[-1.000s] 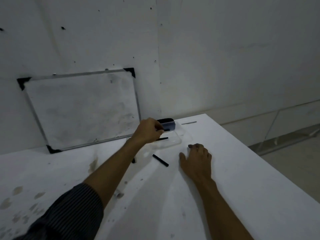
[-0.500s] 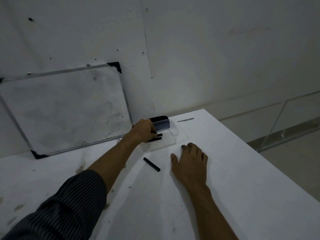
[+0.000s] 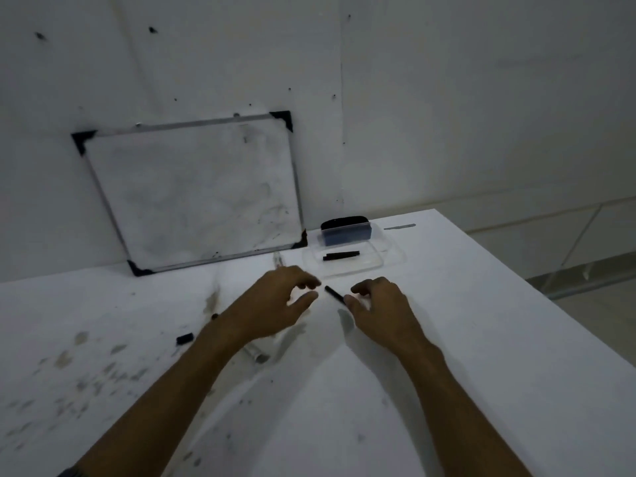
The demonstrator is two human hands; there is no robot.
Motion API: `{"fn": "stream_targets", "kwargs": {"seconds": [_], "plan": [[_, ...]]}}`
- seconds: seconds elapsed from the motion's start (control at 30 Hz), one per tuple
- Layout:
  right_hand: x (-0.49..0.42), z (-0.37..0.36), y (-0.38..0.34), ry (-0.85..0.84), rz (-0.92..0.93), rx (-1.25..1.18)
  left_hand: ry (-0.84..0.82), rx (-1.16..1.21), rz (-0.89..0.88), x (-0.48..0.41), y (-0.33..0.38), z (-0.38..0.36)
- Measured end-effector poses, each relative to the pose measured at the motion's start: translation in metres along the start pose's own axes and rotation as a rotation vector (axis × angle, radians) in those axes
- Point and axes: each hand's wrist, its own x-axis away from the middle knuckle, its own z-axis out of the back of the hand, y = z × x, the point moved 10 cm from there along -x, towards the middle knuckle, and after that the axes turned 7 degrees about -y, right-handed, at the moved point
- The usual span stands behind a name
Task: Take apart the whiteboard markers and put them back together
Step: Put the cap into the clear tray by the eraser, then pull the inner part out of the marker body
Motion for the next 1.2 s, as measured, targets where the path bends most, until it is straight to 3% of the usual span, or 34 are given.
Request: {"fn": "stream_targets", "kwargs": {"seconds": [0.17,0.3,0.47,0.7,0.83,1.2], "plan": [[0.014,-0.005,-0.015,0.094,-0.009,0.146,0.097,0.022,0.006,0.079,-0.024,-0.001],[0.02,-0.005,-0.015,0.149,-0.05,0.093,0.207,0.041,-0.006,0.121,-0.036,-0.002],[0.027,-0.014,-0.027,0.039,-0.1,-0.34,0.287,0.093,-0.016,0.143,-0.052,0.003],[0.052,-0.064,-0.07,0.013,-0.07,-1.022,0.082,-0.083,-0.1,0.111,-0.067,0.004],[0.049,-0.072,-0.075,0.001,-0.016,-1.03,0.065,-0.043,-0.122,0.111,-0.071,-0.006],[0.04,-0.075,-0.07,-0.044,-0.095,-1.24,0.115,-0.095,-0.125,0.112,-0.073,-0.005]]}}
